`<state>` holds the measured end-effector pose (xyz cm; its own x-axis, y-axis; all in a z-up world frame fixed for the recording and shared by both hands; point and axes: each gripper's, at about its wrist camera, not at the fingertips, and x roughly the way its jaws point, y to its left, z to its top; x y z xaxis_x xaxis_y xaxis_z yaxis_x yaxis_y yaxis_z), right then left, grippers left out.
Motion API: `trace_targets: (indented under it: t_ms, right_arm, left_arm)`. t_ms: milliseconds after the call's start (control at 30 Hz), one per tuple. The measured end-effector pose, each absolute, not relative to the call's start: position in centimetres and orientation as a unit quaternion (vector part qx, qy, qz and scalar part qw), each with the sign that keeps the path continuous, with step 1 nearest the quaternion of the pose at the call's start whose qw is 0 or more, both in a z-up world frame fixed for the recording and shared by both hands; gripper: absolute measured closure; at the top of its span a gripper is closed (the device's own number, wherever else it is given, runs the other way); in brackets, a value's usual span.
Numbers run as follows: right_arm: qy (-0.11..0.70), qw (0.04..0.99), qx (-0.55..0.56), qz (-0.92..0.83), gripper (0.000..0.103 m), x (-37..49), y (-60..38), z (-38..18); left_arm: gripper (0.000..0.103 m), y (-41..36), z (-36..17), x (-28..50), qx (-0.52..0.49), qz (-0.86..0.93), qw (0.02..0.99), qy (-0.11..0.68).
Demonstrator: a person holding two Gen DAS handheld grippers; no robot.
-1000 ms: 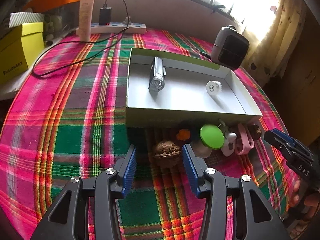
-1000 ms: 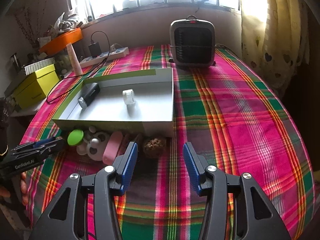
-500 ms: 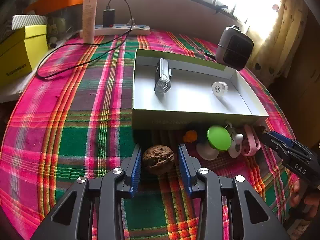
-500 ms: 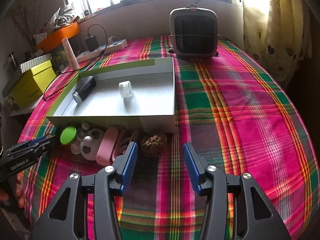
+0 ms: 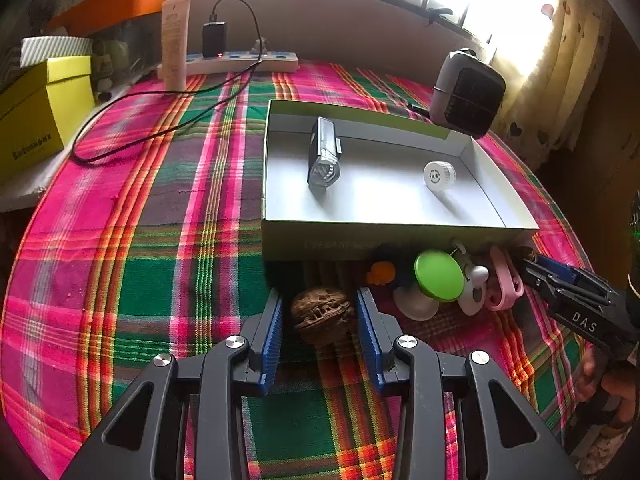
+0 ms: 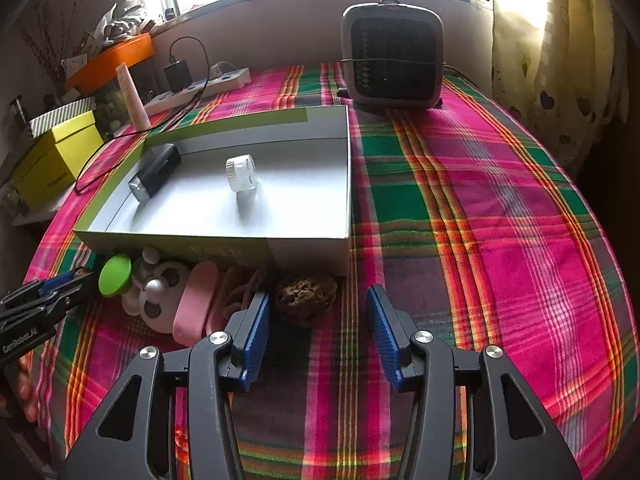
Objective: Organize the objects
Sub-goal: 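Grasp a walnut with the left gripper while the right gripper grasps another walnut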
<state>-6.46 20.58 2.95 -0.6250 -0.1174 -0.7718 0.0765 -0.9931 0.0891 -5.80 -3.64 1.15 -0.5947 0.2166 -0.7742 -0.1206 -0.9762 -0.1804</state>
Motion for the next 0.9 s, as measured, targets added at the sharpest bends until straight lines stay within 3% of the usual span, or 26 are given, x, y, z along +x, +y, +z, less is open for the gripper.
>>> trace_targets:
  t_ms: [100,300,433,900]
  right_arm:
    - [-0.022,0.055,0.430,-0.901,0.055,-6.50,20.56,2.94]
    - [-0.016,0.069,0.430,-0.900,0.070,-6.55,20.27,2.94]
    - [-0.017,0.069,0.430,-0.900,0.070,-6.54,20.24,2.96]
    - [-0.017,0.069,0.429,-0.900,0.070,-6.44,20.31,2.96]
  left_arm:
    - [0.069,-3.61,1.11,-5.77,-0.438,0.893,0.096,-0.051]
    - [0.069,-3.38,1.10,-5.56,-0.435,0.895,0.090,-0.045]
    - [0.074,-3.42,1.10,-5.52,-0.434,0.896,0.086,-0.042]
    - [0.074,-3.67,1.17,-5.30,-0.434,0.896,0.085,-0.046]
